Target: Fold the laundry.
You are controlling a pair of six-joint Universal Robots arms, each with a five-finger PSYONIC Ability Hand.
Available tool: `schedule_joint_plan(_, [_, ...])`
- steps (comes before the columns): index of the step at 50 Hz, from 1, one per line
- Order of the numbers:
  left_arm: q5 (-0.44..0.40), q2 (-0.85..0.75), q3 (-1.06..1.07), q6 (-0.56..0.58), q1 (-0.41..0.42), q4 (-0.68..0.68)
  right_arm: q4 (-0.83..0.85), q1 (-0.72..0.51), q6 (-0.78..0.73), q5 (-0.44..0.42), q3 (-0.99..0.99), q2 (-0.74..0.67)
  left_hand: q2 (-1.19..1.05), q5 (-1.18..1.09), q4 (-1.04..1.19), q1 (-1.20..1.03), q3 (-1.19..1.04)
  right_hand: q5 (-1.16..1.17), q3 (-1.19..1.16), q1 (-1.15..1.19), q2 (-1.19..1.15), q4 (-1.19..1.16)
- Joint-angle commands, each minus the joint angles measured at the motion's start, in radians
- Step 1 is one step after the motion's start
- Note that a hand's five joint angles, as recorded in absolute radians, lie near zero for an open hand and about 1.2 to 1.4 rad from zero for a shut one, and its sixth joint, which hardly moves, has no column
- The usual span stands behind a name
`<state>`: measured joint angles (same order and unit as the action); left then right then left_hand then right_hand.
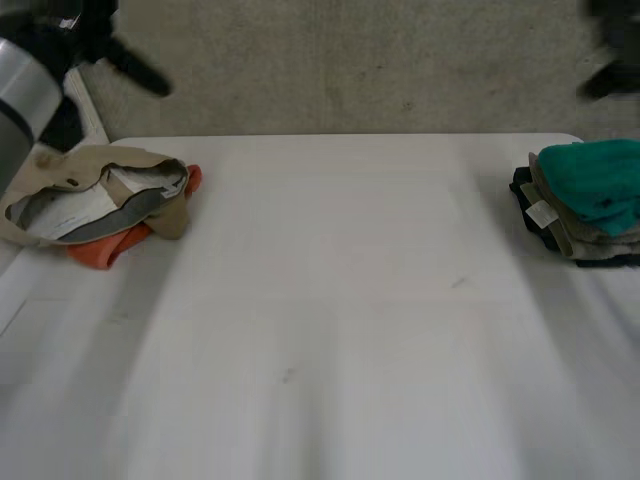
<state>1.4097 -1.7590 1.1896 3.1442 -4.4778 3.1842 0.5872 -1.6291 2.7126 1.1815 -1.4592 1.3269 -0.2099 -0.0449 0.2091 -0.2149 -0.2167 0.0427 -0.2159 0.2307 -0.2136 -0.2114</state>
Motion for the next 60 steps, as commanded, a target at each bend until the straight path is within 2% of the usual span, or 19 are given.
schedule_joint_plan(1, [0.014, -0.287, -0.047, 0.330, -0.138, 0.040, -0.020, -0.173, -0.004, -0.020, -0.211, -0.024, 0.026, 0.035, -0.025, 0.031, 0.033, -0.043, 0.041, -0.056, 0.039, 0.037])
schedule_joint_plan(6, [0.051, -0.567, -0.178, 0.459, -0.198, 0.176, -0.093, -0.190, -0.005, 0.042, -0.274, -0.100, 0.017, 0.027, -0.016, 0.022, 0.024, -0.043, 0.041, -0.056, 0.039, 0.037])
schedule_joint_plan(11, [0.052, -0.753, -0.301, 0.474, -0.236, 0.255, -0.133, -0.212, -0.007, 0.072, -0.285, -0.147, -0.021, -0.011, 0.022, -0.016, -0.014, -0.043, 0.041, -0.056, 0.039, 0.037])
schedule_joint_plan(17, [0.048, -0.919, -0.433, 0.500, -0.251, 0.284, -0.135, -0.207, -0.007, 0.075, -0.285, -0.161, -0.250, -0.240, 0.251, -0.245, -0.243, -0.043, 0.041, -0.056, 0.039, 0.037])
schedule_joint_plan(20, [0.048, -0.961, -0.469, 0.527, -0.258, 0.287, -0.135, -0.209, -0.011, 0.076, -0.286, -0.179, -0.742, -0.732, 0.743, -0.737, -0.735, -0.043, 0.041, -0.056, 0.039, 0.037])
schedule_joint_plan(21, [0.049, -0.964, -0.469, 0.539, -0.256, 0.292, -0.135, -0.209, -0.011, 0.076, -0.286, -0.184, -1.083, -1.074, 1.084, -1.078, -1.077, -0.043, 0.041, -0.056, 0.039, 0.037])
schedule_joint_plan(22, [0.052, -0.962, -0.467, 0.542, -0.255, 0.298, -0.135, -0.207, -0.013, 0.076, -0.286, -0.187, -1.185, -1.176, 1.186, -1.180, -1.179, -0.043, 0.041, -0.056, 0.039, 0.037])
schedule_joint_plan(27, [0.066, -0.869, -0.386, 0.534, -0.213, 0.330, -0.133, -0.209, -0.017, 0.075, -0.285, -0.190, -1.186, -1.177, 1.187, -1.181, -1.180, -0.043, 0.041, -0.056, 0.039, 0.037])
schedule_joint_plan(30, [0.083, -0.650, -0.238, 0.461, -0.146, 0.353, -0.133, -0.207, -0.016, 0.076, -0.285, -0.186, -1.186, -1.177, 1.187, -1.181, -1.180, -0.043, 0.041, -0.056, 0.039, 0.037])
schedule_joint_plan(37, [0.094, -0.338, -0.019, 0.237, 0.012, 0.382, -0.129, -0.207, -0.013, 0.079, -0.282, -0.181, -1.186, -1.177, 1.187, -1.181, -1.180, -0.043, 0.041, -0.056, 0.039, 0.037])
schedule_joint_plan(40, [0.086, -0.171, 0.095, 0.117, 0.157, 0.382, -0.125, -0.207, -0.011, 0.081, -0.277, -0.181, -1.186, -1.177, 1.187, -1.181, -1.180, -0.043, 0.041, -0.056, 0.039, 0.037])
schedule_joint_plan(43, [0.086, -0.155, 0.134, 0.085, 0.231, 0.381, -0.124, -0.201, -0.010, 0.086, -0.271, -0.181, -1.186, -1.177, 1.187, -1.181, -1.180, -0.043, 0.041, -0.056, 0.039, 0.037])
schedule_joint_plan(46, [0.089, -0.186, 0.162, 0.071, 0.376, 0.378, -0.124, -0.181, -0.010, 0.101, -0.264, -0.179, -1.186, -1.177, 1.187, -1.181, -1.180, -0.043, 0.041, -0.056, 0.039, 0.037])
schedule_joint_plan(50, [0.101, -0.315, 0.151, 0.077, 0.508, 0.367, -0.125, -0.167, -0.008, 0.113, -0.257, -0.179, -1.186, -1.177, 1.187, -1.181, -1.180, -0.043, 0.041, -0.056, 0.039, 0.037])
schedule_joint_plan(51, [0.116, -0.353, 0.144, 0.085, 0.515, 0.362, -0.125, -0.167, -0.008, 0.113, -0.257, -0.179, -1.102, -1.093, 1.103, -1.097, -1.096, -0.043, 0.041, -0.056, 0.039, 0.037])
schedule_joint_plan(54, [0.164, -0.367, 0.122, 0.108, 0.505, 0.355, -0.129, -0.167, -0.013, 0.115, -0.257, -0.179, -0.165, -0.156, 0.166, -0.160, -0.158, -0.043, 0.041, -0.056, 0.039, 0.037])
schedule_joint_plan(55, [0.202, -0.370, 0.107, 0.137, 0.474, 0.349, -0.129, -0.167, -0.013, 0.115, -0.257, -0.179, 0.035, 0.045, -0.035, 0.040, 0.042, -0.043, 0.041, -0.056, 0.039, 0.037])
schedule_joint_plan(58, [0.245, -0.367, 0.099, 0.204, 0.379, 0.345, -0.130, -0.169, -0.013, 0.115, -0.257, -0.179, 0.035, 0.045, -0.035, 0.040, 0.042, -0.043, 0.041, -0.056, 0.039, 0.037])
schedule_joint_plan(60, [0.255, -0.364, 0.091, 0.282, 0.263, 0.344, -0.130, -0.170, -0.011, 0.113, -0.257, -0.178, 0.035, 0.045, -0.035, 0.040, 0.042, -0.043, 0.041, -0.056, 0.039, 0.037])
